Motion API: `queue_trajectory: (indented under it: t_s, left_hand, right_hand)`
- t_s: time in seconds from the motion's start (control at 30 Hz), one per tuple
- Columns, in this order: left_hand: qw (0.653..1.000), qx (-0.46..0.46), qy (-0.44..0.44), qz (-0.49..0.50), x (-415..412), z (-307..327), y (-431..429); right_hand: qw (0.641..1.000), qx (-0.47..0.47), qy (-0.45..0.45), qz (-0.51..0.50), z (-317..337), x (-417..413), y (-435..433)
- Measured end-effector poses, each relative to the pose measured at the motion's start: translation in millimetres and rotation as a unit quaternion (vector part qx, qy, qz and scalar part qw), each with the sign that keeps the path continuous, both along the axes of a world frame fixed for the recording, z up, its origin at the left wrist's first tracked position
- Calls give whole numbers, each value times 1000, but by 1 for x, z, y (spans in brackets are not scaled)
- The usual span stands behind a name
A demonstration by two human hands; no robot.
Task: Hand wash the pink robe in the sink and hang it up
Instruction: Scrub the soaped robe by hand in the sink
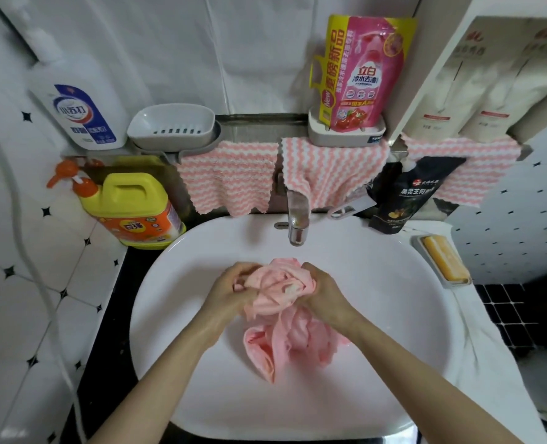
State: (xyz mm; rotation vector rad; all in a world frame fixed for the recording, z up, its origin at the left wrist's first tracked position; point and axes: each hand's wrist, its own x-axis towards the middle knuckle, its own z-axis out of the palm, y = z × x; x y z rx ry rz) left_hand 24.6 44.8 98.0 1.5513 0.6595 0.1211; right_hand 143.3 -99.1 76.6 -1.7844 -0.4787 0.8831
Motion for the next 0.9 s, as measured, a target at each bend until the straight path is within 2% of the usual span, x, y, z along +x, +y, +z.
queue_trajectory:
  t_s: [0.07,0.1,0.17,0.23,0.33,0.47,0.53,0.67,0.73,0.8,0.83,0.9]
  left_hand:
    - [993,73,84,-30,-2,-15,-6]
    - [990,61,126,-18,-3,-15,-10]
    - [983,-84,166,-1,-3,-13,-17]
    - [968,-216,130,12,-1,-12,-23]
    - [947,-302,112,0,7,-13,-29]
    - [882,-431,188,-29,8,-11,-23]
    - [866,-455,200,-58,4,-7,-19]
    - [891,-428,151,-34,7,-4,-11]
    - [922,-355,154,1,16,-7,-7]
    - [952,-238,172,86,27,-13,-11]
    - [960,-180,164,139,31,-17,-15]
    - [965,-126,102,204,39,-23,-20]
  right_hand:
    - [999,11,-33,19,-2,-8,-3]
    - [998,8,-50,30,-4,-11,-3]
    - [994,-7,-98,37,-9,-17,-2]
    - [982,-39,-180,28,-14,-24,0]
    - [962,-56,-267,-10,-20,-33,4]
    - [946,-63,-317,-11,-23,-34,2]
    - [939,-52,-338,-20,-25,-32,-2]
    - [936,-87,-341,-14,-23,-28,-5]
    - [923,-103,-369,39,-24,-27,-4]
    - [921,-108,-358,111,-28,-30,-5]
    - [932,-116,-317,135,-26,-33,-7]
    - [976,-87,-145,138,-17,-35,-9]
